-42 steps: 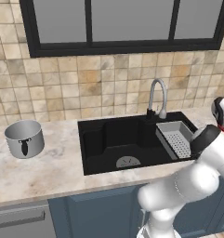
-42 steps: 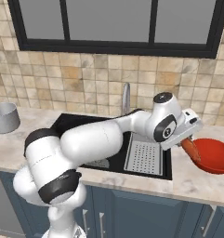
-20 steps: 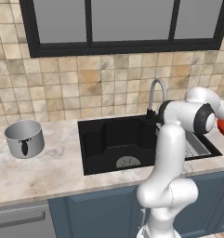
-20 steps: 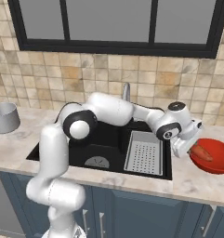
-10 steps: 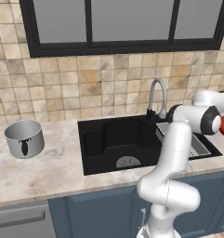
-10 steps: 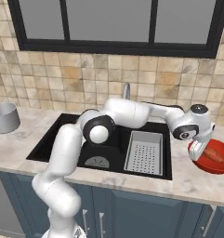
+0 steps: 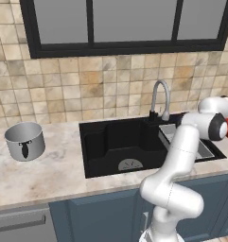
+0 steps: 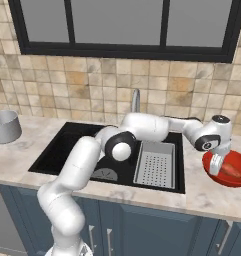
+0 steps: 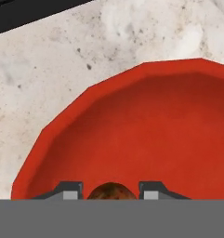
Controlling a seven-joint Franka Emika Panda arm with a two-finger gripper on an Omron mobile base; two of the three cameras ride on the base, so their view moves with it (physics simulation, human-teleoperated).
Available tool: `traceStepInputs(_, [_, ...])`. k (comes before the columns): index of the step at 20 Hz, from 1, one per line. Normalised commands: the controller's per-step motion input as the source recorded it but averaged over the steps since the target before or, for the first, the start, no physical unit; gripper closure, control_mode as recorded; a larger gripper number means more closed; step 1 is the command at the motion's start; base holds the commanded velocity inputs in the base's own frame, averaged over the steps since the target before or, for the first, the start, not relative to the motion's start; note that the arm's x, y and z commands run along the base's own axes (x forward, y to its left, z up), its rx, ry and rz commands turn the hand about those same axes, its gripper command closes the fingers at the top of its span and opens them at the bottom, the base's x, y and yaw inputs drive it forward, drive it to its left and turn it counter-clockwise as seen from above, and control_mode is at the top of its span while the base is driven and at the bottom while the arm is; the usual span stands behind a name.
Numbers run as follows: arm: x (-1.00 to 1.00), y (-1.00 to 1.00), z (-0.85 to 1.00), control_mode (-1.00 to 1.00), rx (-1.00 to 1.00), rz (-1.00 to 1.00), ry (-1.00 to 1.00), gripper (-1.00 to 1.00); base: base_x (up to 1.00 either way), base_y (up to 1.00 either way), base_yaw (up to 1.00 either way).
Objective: Pick the sweet potato from the sink and place it in the bowl. Then pick the bowl and place it in the microwave. Then close the microwave door and press the start button.
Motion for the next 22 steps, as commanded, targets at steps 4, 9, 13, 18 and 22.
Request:
traceStepInputs(4, [0.18,0.0,-0.21,-1.0,0.02,0.11,0.04,1.0,0.0,0.0,0.0])
traceStepInputs(9, [0.07,0.0,0.0,-1.0,0.04,0.09,0.0,-1.0,0.0,0.0,0.0])
traceStepInputs(13, [0.01,-0.03,0.01,-1.0,0.07,0.05,0.0,-1.0,0.0,0.0,0.0])
traceStepInputs(18, [-0.07,0.09,0.07,-1.0,0.01,0.0,0.02,-1.0,0.0,0.0,0.0])
traceStepInputs(22, [-0.55,0.7,0.18,-1.0,-0.03,0.0,0.01,-1.0,0.0,0.0,0.0])
